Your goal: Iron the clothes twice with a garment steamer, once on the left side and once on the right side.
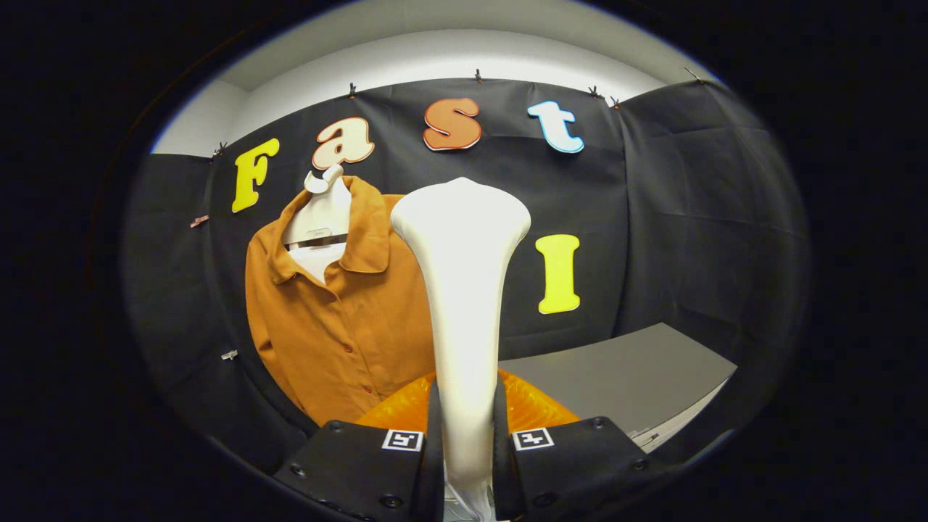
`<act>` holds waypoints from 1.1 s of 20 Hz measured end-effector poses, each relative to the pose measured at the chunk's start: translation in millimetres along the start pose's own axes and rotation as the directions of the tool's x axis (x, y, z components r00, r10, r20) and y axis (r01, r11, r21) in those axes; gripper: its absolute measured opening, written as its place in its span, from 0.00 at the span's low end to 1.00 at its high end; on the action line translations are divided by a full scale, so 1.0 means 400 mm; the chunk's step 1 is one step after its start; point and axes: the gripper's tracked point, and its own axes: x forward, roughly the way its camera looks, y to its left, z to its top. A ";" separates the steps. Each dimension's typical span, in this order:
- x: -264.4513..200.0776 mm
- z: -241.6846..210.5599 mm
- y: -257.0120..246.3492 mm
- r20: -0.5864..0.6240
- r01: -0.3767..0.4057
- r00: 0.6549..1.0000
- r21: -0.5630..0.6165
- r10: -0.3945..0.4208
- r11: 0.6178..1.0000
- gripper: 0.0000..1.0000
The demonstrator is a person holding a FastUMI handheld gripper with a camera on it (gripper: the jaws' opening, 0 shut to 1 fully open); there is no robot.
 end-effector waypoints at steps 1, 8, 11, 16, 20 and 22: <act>0.009 -0.007 0.015 -0.001 -0.006 1.000 -0.006 0.006 1.000 0.30; 0.097 -0.089 0.100 -0.001 -0.026 1.000 -0.042 0.026 0.999 0.30; 0.138 -0.121 0.124 -0.001 -0.032 0.999 -0.060 0.032 0.998 0.30; 0.203 -0.160 0.138 0.003 -0.026 1.000 -0.099 0.027 0.995 0.30; 0.243 -0.200 0.148 -0.009 -0.015 1.000 -0.126 0.014 0.992 0.30; 0.249 -0.222 0.147 -0.012 -0.008 1.000 -0.134 0.006 0.991 0.30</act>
